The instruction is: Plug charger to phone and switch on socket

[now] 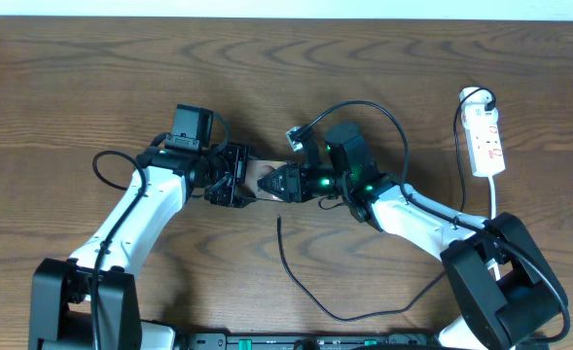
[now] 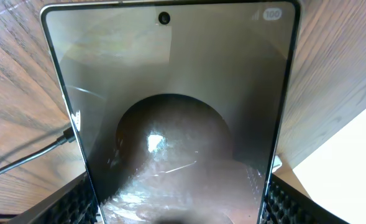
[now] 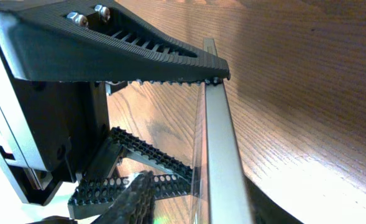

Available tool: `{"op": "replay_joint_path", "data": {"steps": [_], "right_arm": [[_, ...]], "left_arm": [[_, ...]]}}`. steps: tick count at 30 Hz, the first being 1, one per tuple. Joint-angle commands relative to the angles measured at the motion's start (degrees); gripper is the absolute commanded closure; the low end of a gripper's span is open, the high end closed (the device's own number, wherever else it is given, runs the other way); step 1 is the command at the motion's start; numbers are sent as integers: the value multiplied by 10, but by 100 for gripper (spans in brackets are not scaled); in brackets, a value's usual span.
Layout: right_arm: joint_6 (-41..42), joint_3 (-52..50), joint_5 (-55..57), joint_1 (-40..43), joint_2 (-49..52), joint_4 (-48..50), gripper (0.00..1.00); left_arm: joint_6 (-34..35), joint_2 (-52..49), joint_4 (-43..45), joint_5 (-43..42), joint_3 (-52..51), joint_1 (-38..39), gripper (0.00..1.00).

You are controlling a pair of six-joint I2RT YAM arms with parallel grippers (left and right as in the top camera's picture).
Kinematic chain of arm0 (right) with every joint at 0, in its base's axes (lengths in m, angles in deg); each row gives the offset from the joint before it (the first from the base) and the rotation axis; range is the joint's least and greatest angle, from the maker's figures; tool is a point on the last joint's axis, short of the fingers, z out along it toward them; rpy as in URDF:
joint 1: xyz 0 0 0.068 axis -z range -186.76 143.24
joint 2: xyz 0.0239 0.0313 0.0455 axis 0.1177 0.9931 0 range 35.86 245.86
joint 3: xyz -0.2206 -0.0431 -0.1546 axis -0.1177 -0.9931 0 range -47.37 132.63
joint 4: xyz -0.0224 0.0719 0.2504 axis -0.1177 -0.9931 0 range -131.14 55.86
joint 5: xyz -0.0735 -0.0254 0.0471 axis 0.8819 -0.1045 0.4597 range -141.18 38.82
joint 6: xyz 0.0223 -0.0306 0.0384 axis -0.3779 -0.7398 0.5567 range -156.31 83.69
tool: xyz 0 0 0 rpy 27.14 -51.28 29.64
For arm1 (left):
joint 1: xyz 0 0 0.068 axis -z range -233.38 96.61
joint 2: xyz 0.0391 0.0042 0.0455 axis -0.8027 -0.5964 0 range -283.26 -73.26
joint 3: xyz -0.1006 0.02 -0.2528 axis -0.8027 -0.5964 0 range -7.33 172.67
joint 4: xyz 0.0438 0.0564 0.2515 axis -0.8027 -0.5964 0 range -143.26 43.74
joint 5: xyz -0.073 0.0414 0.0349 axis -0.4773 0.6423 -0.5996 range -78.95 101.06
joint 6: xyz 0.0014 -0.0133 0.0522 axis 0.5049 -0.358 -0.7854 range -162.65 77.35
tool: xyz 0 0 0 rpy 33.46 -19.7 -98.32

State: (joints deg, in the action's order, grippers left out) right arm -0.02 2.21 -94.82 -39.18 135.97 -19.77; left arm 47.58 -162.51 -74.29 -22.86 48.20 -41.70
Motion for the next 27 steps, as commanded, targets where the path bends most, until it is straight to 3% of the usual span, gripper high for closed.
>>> {"op": "replay_joint_path", "data": {"steps": [1, 4, 9, 14, 18, 27], "right_arm": [[-3, 8, 0, -3, 4, 0, 67], [-3, 8, 0, -3, 4, 0, 69], [-3, 8, 0, -3, 4, 0, 79], [-3, 8, 0, -3, 4, -1, 81], [-3, 8, 0, -3, 4, -1, 98], [-3, 8, -9, -3, 4, -1, 99]], "left_arm": [[7, 12, 3, -1, 2, 2, 93], [7, 12, 3, -1, 2, 2, 93], [7, 12, 3, -1, 2, 2, 92], [7, 12, 3, -1, 2, 2, 92], [7, 12, 3, -1, 2, 2, 92], [7, 12, 3, -1, 2, 2, 91]]}}
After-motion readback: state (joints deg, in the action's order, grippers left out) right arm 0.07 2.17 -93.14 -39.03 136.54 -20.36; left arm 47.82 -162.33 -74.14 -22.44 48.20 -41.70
